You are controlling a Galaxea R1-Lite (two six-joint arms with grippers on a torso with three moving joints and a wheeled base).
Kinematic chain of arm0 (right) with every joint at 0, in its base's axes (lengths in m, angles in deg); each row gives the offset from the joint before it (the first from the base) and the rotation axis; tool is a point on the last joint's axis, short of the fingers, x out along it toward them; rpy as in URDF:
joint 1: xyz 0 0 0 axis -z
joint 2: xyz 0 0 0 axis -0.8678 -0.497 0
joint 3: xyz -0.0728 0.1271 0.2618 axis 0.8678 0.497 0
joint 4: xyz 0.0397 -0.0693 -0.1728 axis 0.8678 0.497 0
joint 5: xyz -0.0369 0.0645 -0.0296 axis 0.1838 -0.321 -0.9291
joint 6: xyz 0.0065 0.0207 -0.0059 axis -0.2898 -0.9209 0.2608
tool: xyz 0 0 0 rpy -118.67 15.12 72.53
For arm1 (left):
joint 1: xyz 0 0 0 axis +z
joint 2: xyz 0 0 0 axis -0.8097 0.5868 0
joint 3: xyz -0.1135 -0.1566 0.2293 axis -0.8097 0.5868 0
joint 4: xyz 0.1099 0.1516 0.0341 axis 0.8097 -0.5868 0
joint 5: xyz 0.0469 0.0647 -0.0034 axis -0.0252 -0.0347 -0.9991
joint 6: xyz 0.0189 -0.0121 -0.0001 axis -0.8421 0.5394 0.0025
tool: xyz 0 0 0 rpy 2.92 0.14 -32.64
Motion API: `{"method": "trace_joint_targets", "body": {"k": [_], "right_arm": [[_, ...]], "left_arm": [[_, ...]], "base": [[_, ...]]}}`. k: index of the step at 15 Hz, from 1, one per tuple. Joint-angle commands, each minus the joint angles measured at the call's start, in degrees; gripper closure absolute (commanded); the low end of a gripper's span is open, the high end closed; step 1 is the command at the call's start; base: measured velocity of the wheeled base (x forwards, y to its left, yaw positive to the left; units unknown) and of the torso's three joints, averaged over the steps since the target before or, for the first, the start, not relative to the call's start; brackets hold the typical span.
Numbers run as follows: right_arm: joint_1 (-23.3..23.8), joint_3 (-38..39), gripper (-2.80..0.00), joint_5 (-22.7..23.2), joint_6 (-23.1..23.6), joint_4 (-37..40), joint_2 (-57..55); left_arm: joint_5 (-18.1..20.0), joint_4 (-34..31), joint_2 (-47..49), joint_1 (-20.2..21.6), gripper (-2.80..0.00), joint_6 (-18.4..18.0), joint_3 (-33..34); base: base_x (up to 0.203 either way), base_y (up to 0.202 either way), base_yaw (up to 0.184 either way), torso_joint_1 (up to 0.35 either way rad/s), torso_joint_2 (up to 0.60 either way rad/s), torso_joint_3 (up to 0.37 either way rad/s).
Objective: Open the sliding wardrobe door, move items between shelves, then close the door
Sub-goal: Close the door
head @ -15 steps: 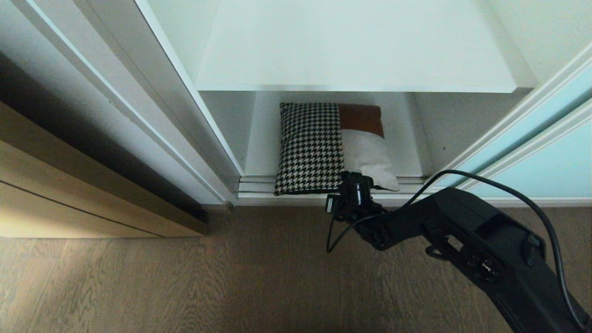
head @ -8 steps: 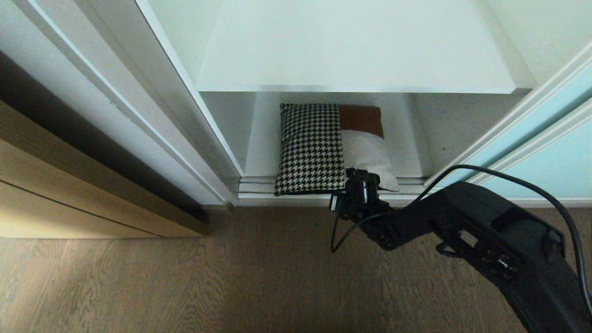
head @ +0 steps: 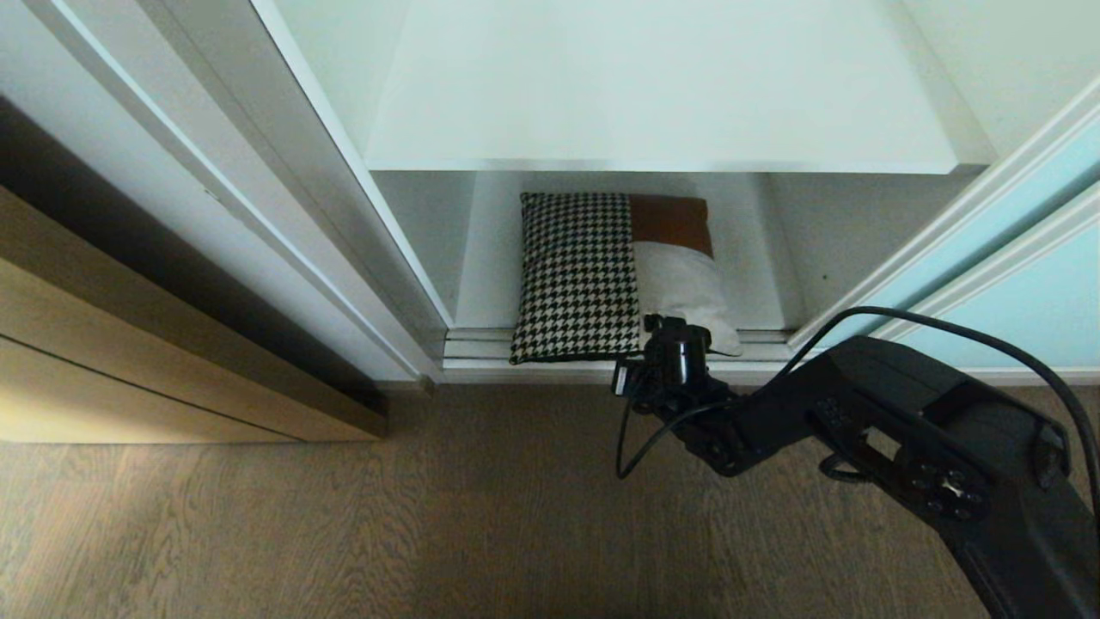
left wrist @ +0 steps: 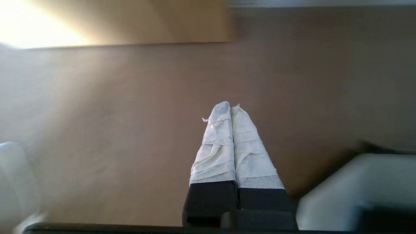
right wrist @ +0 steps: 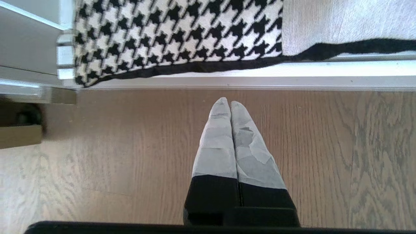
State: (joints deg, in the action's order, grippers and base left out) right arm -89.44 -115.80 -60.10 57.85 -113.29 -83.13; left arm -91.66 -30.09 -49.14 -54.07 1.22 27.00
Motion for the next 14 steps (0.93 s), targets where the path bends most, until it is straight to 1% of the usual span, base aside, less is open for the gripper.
{"method": "trace_joint_targets", "body": {"k": [1,3,5,7,9,10,12,14], "right_arm": [[-0.15,2.99,0.00,-0.10,-0.17,-0.72,3.23],[-0.19,6.21,0.00,-0.02,-0.13,-2.36,7.15],[-0.18,9.96,0.00,0.07,-0.11,-3.16,13.07],[-0.14,14.91,0.00,0.13,-0.10,-3.60,19.94],[-0.19,21.79,0.00,0.30,-0.04,-3.90,28.90],[-0.50,25.27,0.00,0.35,0.04,-3.87,33.42],[-1.98,32.94,0.00,0.19,0.84,-3.28,44.08],[-3.65,38.68,0.00,-1.08,2.78,-1.54,55.11]], "left_arm": [[3.46,0.61,-0.71,0.00,0.00,2.11,2.33],[3.13,0.70,-0.71,0.00,0.00,5.06,2.30],[2.11,1.49,-0.54,0.01,0.00,4.01,2.37],[2.38,3.26,-0.62,0.00,0.00,4.02,2.99],[5.20,2.20,-0.62,0.00,0.00,3.90,3.04],[5.21,2.66,-0.62,0.00,0.00,3.24,3.22],[5.20,3.68,-0.71,0.00,0.00,-0.22,3.92],[5.28,4.38,-0.71,0.00,0.00,-0.44,4.08]], "base": [[0.000,0.000,0.000,0.000,0.00,0.000],[0.000,0.000,0.000,0.000,0.00,0.000],[0.000,0.000,0.000,0.000,0.00,0.000],[0.000,0.000,0.000,0.000,0.00,0.000],[0.000,0.000,0.000,0.000,0.00,0.000],[0.000,0.000,0.000,0.000,0.00,0.000],[0.000,0.000,0.000,0.000,0.00,0.000],[0.000,0.000,0.000,0.000,0.00,0.000]]}}
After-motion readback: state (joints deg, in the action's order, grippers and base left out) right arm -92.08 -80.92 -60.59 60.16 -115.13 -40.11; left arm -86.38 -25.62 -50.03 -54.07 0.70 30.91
